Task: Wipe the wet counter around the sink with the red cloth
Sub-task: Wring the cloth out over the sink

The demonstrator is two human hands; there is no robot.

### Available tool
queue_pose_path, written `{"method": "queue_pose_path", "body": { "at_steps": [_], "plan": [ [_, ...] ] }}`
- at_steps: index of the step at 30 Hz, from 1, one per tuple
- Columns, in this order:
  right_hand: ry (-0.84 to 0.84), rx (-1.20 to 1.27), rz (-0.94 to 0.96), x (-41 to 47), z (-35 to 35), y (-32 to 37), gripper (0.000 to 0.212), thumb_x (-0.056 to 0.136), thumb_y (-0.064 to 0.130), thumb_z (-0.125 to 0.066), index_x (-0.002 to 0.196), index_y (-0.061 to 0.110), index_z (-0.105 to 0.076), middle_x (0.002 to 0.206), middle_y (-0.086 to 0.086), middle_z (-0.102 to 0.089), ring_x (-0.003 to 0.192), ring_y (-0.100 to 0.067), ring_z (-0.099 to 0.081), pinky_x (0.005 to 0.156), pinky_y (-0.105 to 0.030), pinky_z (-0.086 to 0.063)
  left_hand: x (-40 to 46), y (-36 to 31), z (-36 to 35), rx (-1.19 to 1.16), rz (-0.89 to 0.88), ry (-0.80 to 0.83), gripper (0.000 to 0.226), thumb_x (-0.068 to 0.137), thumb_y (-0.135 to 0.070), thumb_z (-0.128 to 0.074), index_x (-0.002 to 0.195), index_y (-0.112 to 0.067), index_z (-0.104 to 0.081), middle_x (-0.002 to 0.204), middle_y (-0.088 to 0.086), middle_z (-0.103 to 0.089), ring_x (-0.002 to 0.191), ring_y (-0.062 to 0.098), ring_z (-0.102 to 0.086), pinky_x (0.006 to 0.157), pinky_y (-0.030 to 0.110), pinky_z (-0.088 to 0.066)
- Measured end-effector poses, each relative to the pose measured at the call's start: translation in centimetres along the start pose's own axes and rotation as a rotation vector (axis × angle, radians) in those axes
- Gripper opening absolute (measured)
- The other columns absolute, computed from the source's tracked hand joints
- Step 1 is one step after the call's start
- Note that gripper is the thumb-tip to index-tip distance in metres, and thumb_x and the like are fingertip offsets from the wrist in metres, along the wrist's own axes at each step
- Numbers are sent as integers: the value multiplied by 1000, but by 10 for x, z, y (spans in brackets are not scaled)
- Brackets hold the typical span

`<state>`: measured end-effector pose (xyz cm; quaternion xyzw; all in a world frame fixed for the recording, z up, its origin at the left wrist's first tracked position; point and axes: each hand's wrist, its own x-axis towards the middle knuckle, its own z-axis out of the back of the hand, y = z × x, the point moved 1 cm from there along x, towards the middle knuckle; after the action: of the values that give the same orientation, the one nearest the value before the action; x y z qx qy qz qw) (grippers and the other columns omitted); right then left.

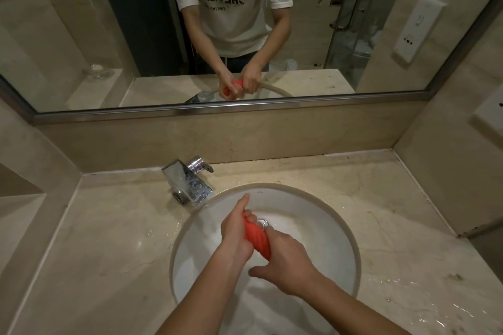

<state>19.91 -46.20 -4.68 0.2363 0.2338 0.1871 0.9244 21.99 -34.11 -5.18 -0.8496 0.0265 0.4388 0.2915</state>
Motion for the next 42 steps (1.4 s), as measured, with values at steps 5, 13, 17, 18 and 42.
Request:
{"method": "queue_pose_path", "body": {
  "at_steps": [5,13,17,18,42],
  "plan": [
    [284,904,-10,-11,44,-11,70,68,55,-83,104,-2,-64,88,-23,-63,76,-29,-57,65,-41,-43,-16,-14,-12,-238,73,417,45,72,-23,-78,60,-22,-35,48,-8,-29,33,3,-29,33,16,-27],
    [1008,1551,57,-17,17,-15,86,79,66,-69,131,0,-50,120,-17,-64,104,-30,-66,89,-49,-55,-25,-11,-25,-102,82,750,52,54,-25,-96,57,-17,-45,47,-6,-31,31,3,-30,32,17,-29],
    [798,1419,-54,-21,17,-6,52,71,33,-85,107,9,-57,76,-2,-59,52,-7,-45,45,-16,-37,-20,-8,-19,163,42,679,53,51,-35,-95,54,-21,-44,50,-7,-28,33,2,-26,33,16,-25],
    [749,1376,-87,-22,17,-3,41,71,25,-83,97,12,-53,66,1,-49,49,-6,-37,44,-16,-30,-18,-7,-17,211,24,636,53,54,-36,-93,56,-21,-42,51,-6,-27,34,3,-25,33,16,-24],
    [134,197,-61,20,-27,-16,47,63,46,-83,86,18,-53,74,6,-53,62,-12,-50,55,-34,-46,23,10,13,137,-81,-134,51,72,-31,-84,55,-15,-38,49,1,-35,42,15,-34,45,25,-36]
  ]
}}
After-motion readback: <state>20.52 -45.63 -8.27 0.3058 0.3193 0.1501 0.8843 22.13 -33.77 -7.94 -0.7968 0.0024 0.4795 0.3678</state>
